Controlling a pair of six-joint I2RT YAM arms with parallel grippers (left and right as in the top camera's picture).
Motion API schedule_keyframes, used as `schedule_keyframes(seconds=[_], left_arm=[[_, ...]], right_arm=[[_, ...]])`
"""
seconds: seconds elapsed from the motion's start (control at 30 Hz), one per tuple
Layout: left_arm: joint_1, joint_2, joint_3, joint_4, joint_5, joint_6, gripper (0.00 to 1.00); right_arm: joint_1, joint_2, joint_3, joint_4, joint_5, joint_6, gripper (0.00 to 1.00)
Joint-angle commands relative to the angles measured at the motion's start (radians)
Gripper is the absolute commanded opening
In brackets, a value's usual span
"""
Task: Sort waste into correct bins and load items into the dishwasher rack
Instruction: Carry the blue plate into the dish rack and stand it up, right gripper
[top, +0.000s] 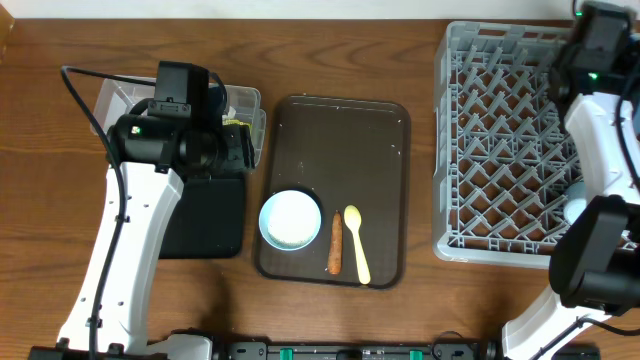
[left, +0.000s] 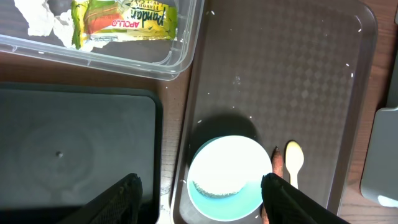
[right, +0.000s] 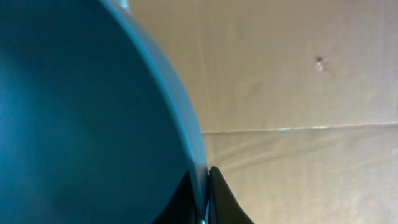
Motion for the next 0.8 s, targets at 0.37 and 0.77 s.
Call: schedule_keyframes(seconds=[0.37,0.77], left_arm=[[0.001,0.004,-0.003,-0.003,-0.009,0.002,0.64],[0.001,0.004,-0.003,-0.003,-0.009,0.002,0.64]], right_arm=[[0.043,0.006,-0.028,-0.359,-0.254,0.386,0.61],[0.077,-0.306,-0.027,-0.399,-0.714,0.44,0.79]])
